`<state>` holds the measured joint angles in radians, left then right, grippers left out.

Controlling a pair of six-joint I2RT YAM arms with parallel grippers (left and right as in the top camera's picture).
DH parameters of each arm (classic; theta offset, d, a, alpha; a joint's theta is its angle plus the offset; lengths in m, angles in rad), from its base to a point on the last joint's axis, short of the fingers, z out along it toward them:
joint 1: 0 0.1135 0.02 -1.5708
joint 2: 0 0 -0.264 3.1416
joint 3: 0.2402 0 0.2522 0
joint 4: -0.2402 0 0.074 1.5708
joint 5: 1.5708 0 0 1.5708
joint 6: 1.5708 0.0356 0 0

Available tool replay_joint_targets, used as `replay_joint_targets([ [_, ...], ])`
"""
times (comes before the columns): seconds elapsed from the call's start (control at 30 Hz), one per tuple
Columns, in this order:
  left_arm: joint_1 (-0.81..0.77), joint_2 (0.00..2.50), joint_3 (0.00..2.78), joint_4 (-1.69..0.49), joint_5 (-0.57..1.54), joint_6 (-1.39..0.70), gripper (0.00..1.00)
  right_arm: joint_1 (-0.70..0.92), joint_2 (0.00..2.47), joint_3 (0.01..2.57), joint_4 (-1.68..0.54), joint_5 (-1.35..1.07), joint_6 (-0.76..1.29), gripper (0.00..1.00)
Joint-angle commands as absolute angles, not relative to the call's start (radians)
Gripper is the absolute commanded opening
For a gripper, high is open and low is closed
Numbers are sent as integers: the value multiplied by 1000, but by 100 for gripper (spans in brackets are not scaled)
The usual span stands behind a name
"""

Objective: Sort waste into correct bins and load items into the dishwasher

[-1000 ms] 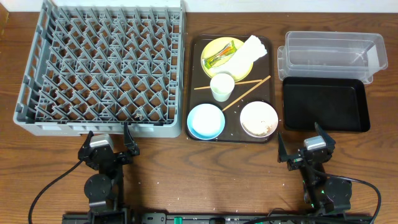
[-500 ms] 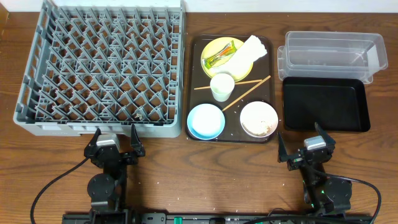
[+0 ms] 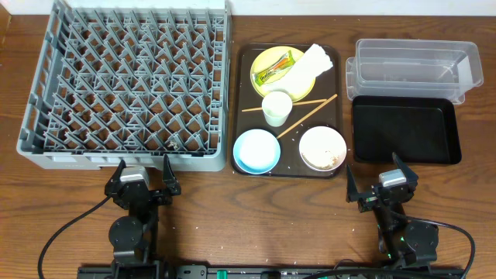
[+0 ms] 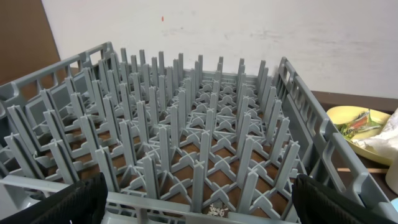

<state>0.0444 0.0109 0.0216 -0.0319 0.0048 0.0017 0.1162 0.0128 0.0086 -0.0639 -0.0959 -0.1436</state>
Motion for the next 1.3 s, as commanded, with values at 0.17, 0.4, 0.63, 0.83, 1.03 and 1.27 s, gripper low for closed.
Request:
replay_joint_targets([
  [0.17,41,4,4,-73,-10,14,96,123,13,6,-33,-68,-155,99],
  [0.4,41,4,4,-73,-10,14,96,123,13,6,21,-68,-155,99],
  [0.63,41,4,4,-73,-10,14,96,123,13,19,55,-68,-155,99],
  [0.83,41,4,4,-73,-10,14,96,123,13,57,64,-60,-155,99],
  [1.03,41,4,4,-73,-10,14,96,123,20,131,27,-109,-99,99],
  [1.27,41,4,4,-73,-10,14,96,123,149,324,-120,-162,-56,99],
])
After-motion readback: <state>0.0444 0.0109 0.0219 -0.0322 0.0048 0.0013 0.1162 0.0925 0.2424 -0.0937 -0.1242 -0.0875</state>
